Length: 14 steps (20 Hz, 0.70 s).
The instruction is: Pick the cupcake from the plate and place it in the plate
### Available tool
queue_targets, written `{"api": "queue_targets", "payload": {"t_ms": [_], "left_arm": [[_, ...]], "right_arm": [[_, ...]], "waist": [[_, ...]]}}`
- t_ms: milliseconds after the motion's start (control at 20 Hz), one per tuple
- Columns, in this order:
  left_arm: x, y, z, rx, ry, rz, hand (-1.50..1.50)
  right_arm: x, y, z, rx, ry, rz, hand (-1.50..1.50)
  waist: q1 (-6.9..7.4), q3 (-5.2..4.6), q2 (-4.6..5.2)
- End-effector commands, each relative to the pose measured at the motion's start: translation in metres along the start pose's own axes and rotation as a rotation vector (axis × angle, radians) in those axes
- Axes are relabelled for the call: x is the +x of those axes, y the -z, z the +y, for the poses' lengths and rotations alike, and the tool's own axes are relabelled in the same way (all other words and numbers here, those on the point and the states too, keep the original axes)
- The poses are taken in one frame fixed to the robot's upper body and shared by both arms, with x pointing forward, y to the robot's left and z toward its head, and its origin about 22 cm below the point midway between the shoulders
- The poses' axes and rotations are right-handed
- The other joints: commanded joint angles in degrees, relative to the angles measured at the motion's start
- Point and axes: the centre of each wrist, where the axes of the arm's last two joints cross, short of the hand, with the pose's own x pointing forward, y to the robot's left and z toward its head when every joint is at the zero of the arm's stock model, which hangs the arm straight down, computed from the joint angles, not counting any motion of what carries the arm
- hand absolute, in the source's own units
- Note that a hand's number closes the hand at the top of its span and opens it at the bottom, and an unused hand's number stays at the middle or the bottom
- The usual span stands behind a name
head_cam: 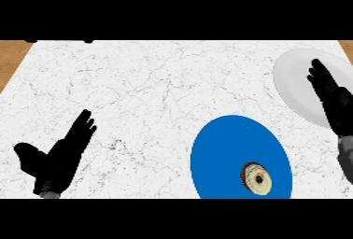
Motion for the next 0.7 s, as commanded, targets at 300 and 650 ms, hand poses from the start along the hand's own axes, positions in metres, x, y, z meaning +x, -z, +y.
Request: {"api": "queue_targets", "payload": {"t_ms": [300,650], "left_arm": [[-0.013,0.006,0.021,0.171,0.145,0.034,0.0],[-0.02,0.01,0.01,0.208,0.134,0.055,0.0]], "right_arm": [[0.047,-0.021,-0.004,0.114,-0.387,-0.175,1.5],[-0.007,-0.084,0.071,-0.216,0.06,-0.127,1.5]], "waist": [[-4.36,-3.46,-2.12],[-6.47,-0.81,-1.48]]}}
